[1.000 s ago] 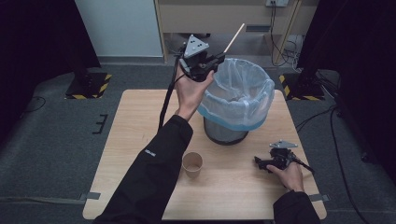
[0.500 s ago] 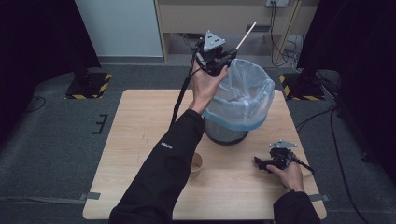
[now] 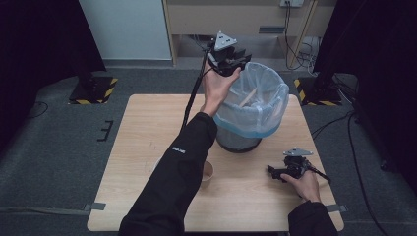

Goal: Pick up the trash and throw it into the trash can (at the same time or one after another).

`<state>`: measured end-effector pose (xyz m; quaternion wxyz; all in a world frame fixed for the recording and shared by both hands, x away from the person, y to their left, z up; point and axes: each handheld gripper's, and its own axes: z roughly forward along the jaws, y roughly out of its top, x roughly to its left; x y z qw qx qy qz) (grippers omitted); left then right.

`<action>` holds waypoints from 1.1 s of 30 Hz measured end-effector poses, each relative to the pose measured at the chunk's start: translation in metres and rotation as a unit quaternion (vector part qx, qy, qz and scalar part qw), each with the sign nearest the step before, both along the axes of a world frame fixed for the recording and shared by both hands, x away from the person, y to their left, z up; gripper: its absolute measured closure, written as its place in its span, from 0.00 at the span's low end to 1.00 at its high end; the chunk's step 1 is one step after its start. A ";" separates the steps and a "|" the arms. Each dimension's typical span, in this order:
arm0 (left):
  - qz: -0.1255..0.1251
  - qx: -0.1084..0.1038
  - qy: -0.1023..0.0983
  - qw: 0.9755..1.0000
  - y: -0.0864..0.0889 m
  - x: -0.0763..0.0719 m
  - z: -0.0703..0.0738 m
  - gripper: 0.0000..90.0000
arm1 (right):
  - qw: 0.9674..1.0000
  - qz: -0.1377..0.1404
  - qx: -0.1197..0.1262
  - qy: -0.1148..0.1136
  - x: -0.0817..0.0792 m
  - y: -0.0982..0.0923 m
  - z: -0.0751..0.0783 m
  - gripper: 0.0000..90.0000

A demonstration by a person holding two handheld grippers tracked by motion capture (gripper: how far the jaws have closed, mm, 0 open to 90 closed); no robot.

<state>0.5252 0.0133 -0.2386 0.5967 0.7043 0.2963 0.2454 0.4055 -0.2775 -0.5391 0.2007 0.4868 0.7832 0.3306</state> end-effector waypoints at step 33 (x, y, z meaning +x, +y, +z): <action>0.064 0.034 0.032 0.997 0.185 -0.136 -0.072 0.35 | 1.000 0.001 0.000 0.001 -0.001 0.000 0.000 0.04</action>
